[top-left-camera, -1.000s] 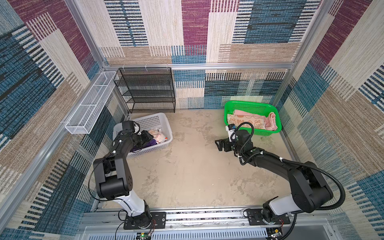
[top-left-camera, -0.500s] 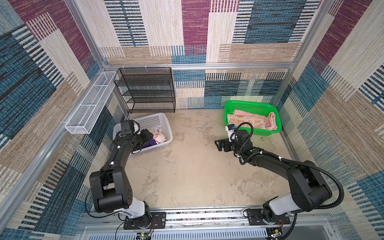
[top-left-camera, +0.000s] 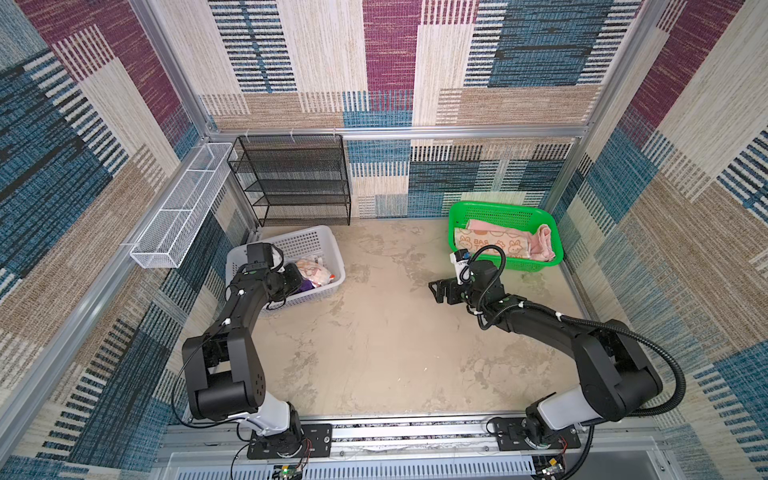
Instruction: Fold and stack the towels
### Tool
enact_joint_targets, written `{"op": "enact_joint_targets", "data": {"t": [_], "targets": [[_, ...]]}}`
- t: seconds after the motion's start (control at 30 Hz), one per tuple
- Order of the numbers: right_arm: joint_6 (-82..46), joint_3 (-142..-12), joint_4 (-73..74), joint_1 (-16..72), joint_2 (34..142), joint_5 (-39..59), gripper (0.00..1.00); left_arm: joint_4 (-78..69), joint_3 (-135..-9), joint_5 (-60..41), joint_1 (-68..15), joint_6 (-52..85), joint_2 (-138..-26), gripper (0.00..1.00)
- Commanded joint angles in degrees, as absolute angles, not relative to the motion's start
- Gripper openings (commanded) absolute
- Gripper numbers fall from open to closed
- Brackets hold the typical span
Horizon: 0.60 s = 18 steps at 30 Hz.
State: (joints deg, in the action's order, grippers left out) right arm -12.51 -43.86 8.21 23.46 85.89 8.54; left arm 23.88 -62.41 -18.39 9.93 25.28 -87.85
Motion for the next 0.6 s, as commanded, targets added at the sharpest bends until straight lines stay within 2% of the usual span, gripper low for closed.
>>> {"op": "enact_joint_targets", "data": {"t": [0.0,0.27,0.57], "targets": [[-13.0,-43.7,9.9,23.5,85.8,8.9,1.0,23.2,-63.5,-18.8,9.6,25.1,-85.1,0.0],[-13.0,-43.9,10.4,23.6,86.1,9.1,1.0,23.1,-71.2,-20.4,9.6,26.6,-76.4,0.0],[-13.0,-43.3,11.0,23.6,86.2,9.2,1.0,24.4,-79.8,-22.4,9.7,28.2,-74.4,0.0]]}}
